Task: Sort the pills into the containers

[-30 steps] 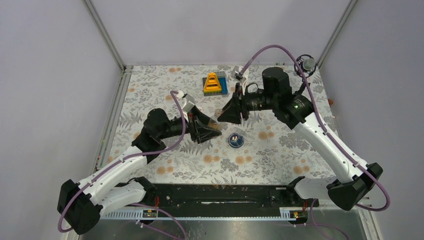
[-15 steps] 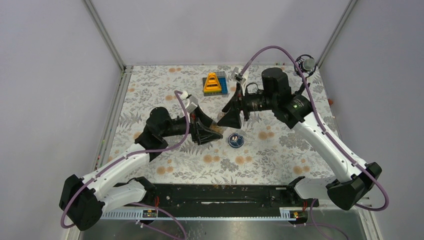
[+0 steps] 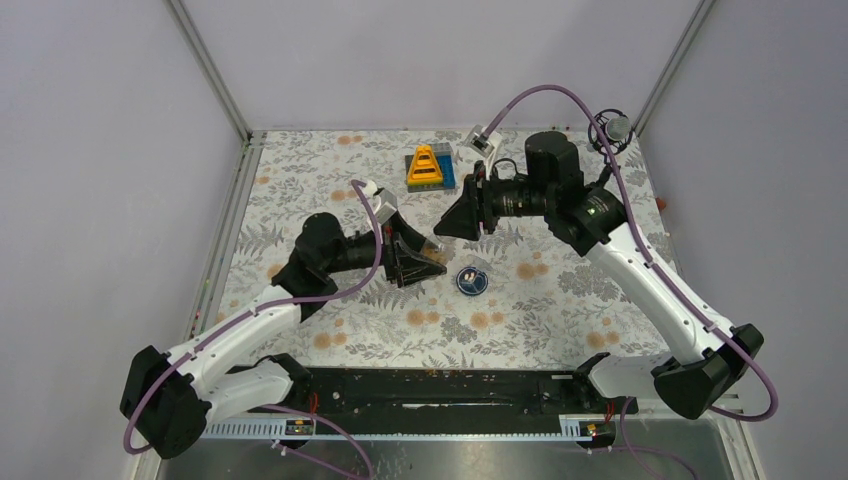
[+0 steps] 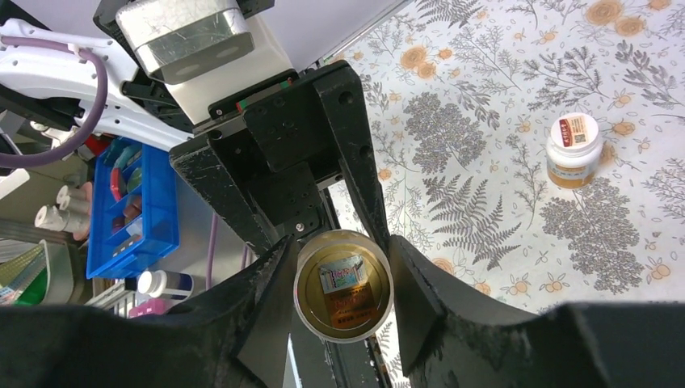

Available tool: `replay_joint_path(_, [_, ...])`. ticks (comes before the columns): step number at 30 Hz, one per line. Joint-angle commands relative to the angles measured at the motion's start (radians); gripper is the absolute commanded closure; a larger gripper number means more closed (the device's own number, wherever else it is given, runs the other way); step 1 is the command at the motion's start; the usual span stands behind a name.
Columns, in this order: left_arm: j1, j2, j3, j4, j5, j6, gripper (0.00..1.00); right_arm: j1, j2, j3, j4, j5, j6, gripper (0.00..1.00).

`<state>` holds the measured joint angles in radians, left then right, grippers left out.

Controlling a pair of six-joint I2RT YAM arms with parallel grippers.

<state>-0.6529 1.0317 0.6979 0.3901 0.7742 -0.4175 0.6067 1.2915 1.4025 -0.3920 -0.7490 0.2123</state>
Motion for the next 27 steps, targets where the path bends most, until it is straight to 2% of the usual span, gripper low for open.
replay_joint_path(1, [0.0, -0.011, 0.026, 0.057, 0.002, 0.017, 1.0, -0.007, -0.007, 0.077, -0.048, 0.059, -0.03, 0.59])
replay_joint_path(9, [-0.001, -0.048, -0.016, 0.051, -0.035, 0.023, 1.0, -0.041, -0.029, 0.1, -0.062, 0.19, 0.023, 0.58])
replay_joint_path(11, [0.0, -0.056, -0.03, 0.038, -0.061, 0.032, 1.0, -0.055, -0.031, 0.078, -0.077, 0.273, 0.032, 0.58])
replay_joint_path(13, [-0.002, -0.06, -0.034, -0.002, -0.093, 0.053, 1.0, -0.063, -0.035, 0.037, -0.107, 0.426, 0.043, 0.58])
replay_joint_path(14, [-0.001, -0.059, -0.036, -0.019, -0.097, 0.062, 1.0, -0.068, -0.038, 0.008, -0.119, 0.511, 0.05, 0.58])
replay_joint_path(15, [-0.019, -0.067, -0.045, -0.059, -0.116, 0.107, 1.0, -0.071, -0.049, -0.097, -0.125, 0.738, 0.068, 0.58])
replay_joint_path(18, [-0.078, -0.08, -0.047, -0.128, -0.189, 0.183, 1.0, -0.076, -0.064, -0.25, -0.101, 0.97, 0.12, 0.58])
replay_joint_path(21, [-0.106, -0.067, -0.049, -0.164, -0.223, 0.216, 1.0, -0.085, -0.076, -0.396, -0.062, 1.111, 0.2, 0.58])
replay_joint_path(27, [-0.153, -0.018, -0.06, -0.22, -0.292, 0.262, 1.0, -0.098, -0.047, -0.6, 0.035, 1.211, 0.319, 0.59])
